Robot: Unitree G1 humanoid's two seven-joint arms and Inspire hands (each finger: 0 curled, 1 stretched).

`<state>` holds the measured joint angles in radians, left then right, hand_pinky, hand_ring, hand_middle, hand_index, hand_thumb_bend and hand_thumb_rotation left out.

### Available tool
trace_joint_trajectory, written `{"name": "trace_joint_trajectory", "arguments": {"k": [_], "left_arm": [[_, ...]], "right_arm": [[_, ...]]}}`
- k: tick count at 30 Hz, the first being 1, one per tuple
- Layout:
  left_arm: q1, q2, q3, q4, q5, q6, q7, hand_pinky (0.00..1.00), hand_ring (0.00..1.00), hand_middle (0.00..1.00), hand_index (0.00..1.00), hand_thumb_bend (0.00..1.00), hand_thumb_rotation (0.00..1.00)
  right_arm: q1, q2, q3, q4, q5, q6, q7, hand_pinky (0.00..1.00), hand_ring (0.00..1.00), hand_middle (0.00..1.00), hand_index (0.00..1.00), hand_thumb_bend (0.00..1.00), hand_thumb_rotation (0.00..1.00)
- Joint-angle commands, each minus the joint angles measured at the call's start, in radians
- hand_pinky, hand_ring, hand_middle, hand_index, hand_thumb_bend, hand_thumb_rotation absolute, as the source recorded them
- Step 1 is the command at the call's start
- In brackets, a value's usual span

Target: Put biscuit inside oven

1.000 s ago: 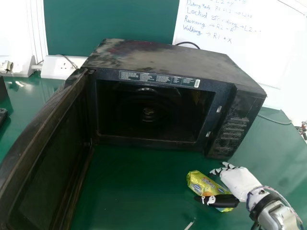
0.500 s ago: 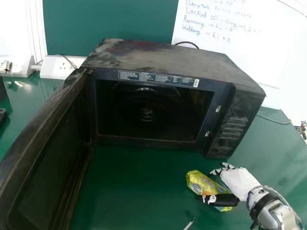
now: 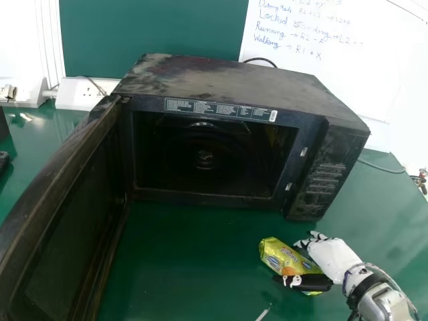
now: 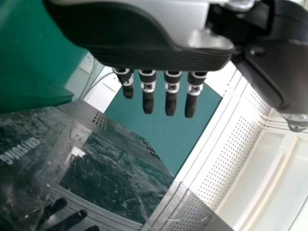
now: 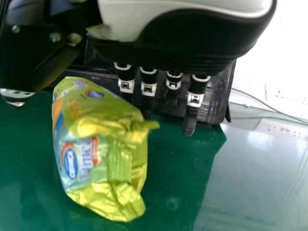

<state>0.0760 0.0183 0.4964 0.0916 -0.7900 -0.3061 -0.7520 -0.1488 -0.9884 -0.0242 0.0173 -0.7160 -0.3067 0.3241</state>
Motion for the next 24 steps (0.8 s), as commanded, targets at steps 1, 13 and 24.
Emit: {"name": "trace_joint_trajectory", "arguments": {"k": [1,13,24], "left_arm": [[0.018,0.006,-0.004,-0.007,-0.004,0.007,0.000,0.96,0.95,0.96,0.92,0.93,0.70],[0.015,0.006,-0.006,-0.002,0.002,0.002,0.003,0.94,0.94,0.96,0.92,0.94,0.69],[0.029,0.009,-0.005,-0.008,0.008,-0.005,-0.003,0.95,0.95,0.96,0.92,0.94,0.70]], "right_arm": [[-0.006,0.002,0.013,0.009,-0.005,-0.008,-0.020,0.70,0.79,0.83,0.81,1.00,0.37],[-0.026,0.010,0.047,0.079,0.002,-0.005,-0.034,0.72,0.80,0.84,0.82,1.00,0.35],[-0.029,0.014,0.067,0.127,0.011,-0.028,-0.067,0.73,0.80,0.85,0.82,1.00,0.35]]}}
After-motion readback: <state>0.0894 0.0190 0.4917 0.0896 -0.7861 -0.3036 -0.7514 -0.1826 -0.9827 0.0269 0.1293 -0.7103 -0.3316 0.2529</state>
